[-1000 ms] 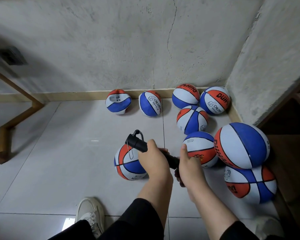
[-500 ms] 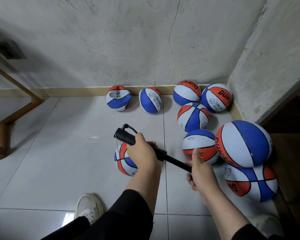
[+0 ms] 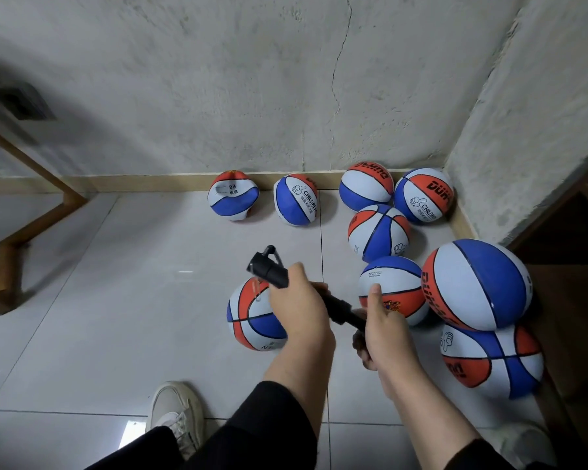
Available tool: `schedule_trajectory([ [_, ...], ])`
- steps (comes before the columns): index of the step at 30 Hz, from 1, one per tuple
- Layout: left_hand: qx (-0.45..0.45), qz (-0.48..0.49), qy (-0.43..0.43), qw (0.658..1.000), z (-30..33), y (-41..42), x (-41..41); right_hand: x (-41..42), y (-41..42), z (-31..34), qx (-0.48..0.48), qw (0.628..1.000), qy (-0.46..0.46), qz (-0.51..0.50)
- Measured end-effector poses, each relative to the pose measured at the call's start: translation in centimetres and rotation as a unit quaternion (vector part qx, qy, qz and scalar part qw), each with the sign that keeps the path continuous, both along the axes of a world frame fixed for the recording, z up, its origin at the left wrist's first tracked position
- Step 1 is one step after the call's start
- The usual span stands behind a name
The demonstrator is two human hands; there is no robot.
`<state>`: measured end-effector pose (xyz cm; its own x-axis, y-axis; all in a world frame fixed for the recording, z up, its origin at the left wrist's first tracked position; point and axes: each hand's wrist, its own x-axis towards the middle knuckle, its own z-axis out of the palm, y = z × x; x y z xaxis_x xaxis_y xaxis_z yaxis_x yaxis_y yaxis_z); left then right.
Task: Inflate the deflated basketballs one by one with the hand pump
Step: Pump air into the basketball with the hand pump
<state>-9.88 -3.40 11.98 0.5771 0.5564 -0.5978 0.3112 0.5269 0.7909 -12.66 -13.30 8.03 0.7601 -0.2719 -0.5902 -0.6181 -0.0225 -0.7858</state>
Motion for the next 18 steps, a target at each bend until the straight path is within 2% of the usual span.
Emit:
schedule_trajectory([
  [4, 0.016, 0.035, 0.031, 0.999, -0.1, 2.6, 0.9, -0.7, -1.9, -0.5, 0.021, 0.999, 0.019, -0.02],
  [13, -0.005, 0.022, -0.01, 1.0, 0.0, 0.3, -0.3, 0.2, 0.2, -0.3, 0.023, 1.0, 0.002, -0.012],
  [18, 0.025, -0.011, -0.016, 0.999, -0.6, -0.8, -0.9, 0.4, 1.9, -0.3, -0.01, 1.0, -0.013, 0.021],
])
